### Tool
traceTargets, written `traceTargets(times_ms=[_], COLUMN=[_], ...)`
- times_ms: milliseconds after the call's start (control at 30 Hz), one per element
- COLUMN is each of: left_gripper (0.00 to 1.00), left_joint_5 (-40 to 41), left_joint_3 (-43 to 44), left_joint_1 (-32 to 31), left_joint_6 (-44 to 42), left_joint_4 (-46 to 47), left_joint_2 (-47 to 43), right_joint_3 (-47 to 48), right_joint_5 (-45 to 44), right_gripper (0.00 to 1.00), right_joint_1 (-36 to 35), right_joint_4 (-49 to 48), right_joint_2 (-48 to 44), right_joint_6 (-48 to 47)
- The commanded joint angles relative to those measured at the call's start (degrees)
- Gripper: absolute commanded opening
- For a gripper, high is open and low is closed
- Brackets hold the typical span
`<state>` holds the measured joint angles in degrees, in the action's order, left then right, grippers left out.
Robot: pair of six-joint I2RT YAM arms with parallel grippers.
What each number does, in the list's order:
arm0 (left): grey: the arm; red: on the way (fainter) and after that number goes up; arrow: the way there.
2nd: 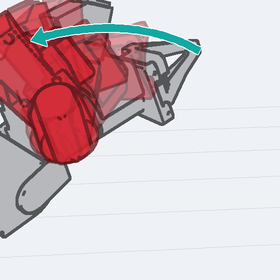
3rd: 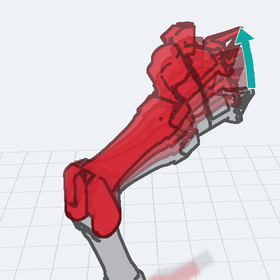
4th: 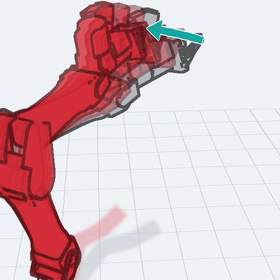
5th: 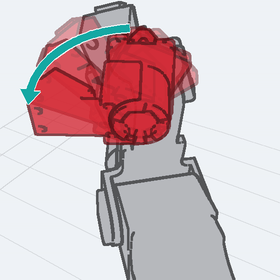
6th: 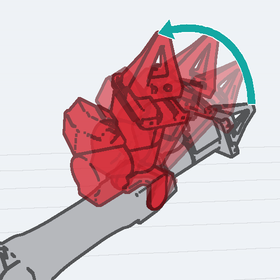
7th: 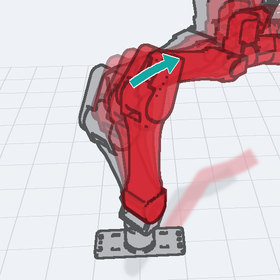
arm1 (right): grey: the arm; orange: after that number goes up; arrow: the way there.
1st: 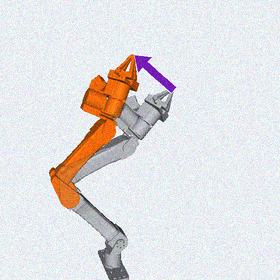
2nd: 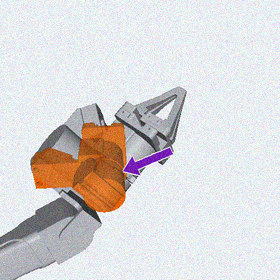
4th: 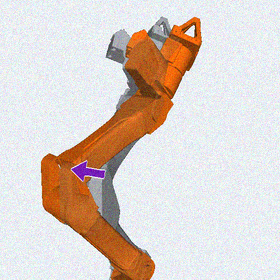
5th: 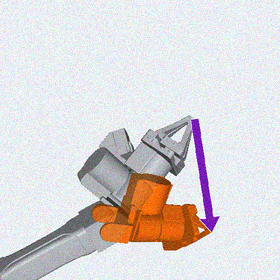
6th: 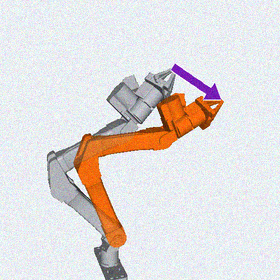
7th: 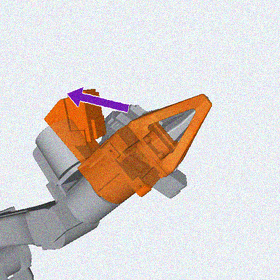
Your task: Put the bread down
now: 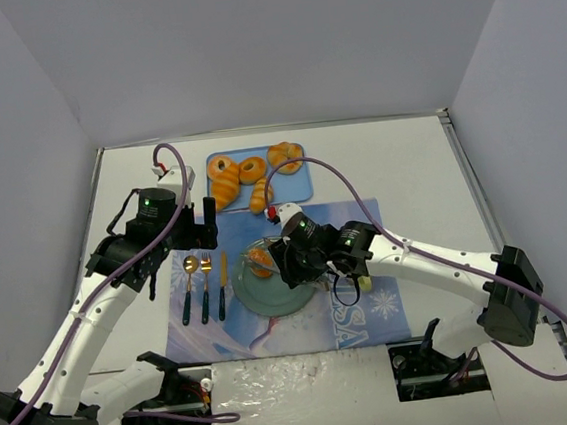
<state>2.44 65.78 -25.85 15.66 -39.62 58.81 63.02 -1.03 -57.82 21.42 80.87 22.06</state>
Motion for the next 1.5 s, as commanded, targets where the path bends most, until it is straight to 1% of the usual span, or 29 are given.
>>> traceTargets(times_ms=[0,167,267,433,600,667,733,800,933,1133,1300,1367,1467], left_gripper=[0.97,0.97,0.97,0.97,0.97,0.97,0.97,0.97,0.97,0.97,0.97,0.97,0.97], left_joint_5=[0.46,0.38,0.46,0.41,0.2,0.12,-0.16,-0.3,-0.5,-0.84,-1.12,-1.18,-1.12], left_joint_3=[1.02,1.11,1.02,1.08,1.11,1.02,1.02,1.05,1.0,0.93,0.84,0.84,0.9], left_joint_1=[0.36,0.36,0.36,0.36,0.36,0.36,0.36,0.36,0.36,0.36,0.38,0.45,0.45], left_joint_6=[0.24,0.25,0.25,0.25,0.25,0.33,0.34,0.34,0.34,0.34,0.42,0.34,0.34], left_joint_4=[2.44,2.44,2.44,2.44,2.45,2.52,2.53,2.61,2.64,2.7,2.88,2.88,2.82], left_joint_2=[-0.89,-0.89,-0.97,-0.92,-0.96,-1.06,-1.23,-1.15,-1.26,-1.41,-1.33,-1.26,-1.06], right_joint_3=[3.56,4.96,6.43,7.7,8.66,8.7,9.06,9.51,12.73,18.92,21.44,22.8,24.16], right_joint_5=[-0.8,-4.05,-4.96,-3.54,0.23,2.72,5.18,6.68,5.4,1.27,-0.38,-0.67,-0.99], right_gripper=[0.5,0.49,0.49,0.49,0.49,0.49,0.49,0.49,0.48,0.47,0.49,0.49,0.49], right_joint_1=[-0.37,1.09,4.94,13.59,25.55,31.86,36.49,41.36,49.37,54.97,57.56,60.46,61.85], right_joint_4=[0.25,0.64,0.62,-0.56,-3.02,-4.38,-6.07,-7.86,-9.69,-11.38,-13.66,-14.5,-14.71], right_joint_2=[-3.07,-3.44,-3.35,-3.79,-3.33,-2.44,-1.18,1.02,6.7,16.99,22.22,25.06,27.64], right_joint_6=[-0.35,-0.51,-1.15,-3.69,-5.48,-5.79,-5.85,-5.27,-3.72,-2.47,-1.41,-1.07,-1.08])
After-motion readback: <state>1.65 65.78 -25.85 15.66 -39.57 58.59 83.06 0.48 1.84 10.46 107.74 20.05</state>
